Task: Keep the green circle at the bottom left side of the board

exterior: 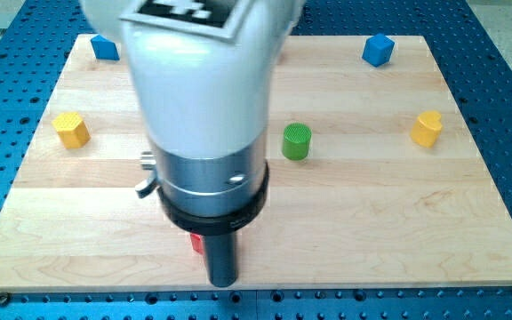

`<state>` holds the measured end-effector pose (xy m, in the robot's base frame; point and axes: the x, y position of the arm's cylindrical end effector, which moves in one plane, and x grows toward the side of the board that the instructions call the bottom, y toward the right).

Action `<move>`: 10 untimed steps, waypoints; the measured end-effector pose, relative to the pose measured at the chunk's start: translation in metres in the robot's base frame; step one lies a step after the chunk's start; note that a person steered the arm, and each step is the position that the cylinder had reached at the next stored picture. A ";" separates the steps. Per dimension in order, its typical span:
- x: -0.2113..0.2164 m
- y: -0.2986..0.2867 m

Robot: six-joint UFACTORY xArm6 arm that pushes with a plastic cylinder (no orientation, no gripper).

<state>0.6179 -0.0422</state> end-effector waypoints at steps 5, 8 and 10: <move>-0.069 -0.081; -0.101 -0.081; -0.109 -0.007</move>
<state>0.5089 -0.0489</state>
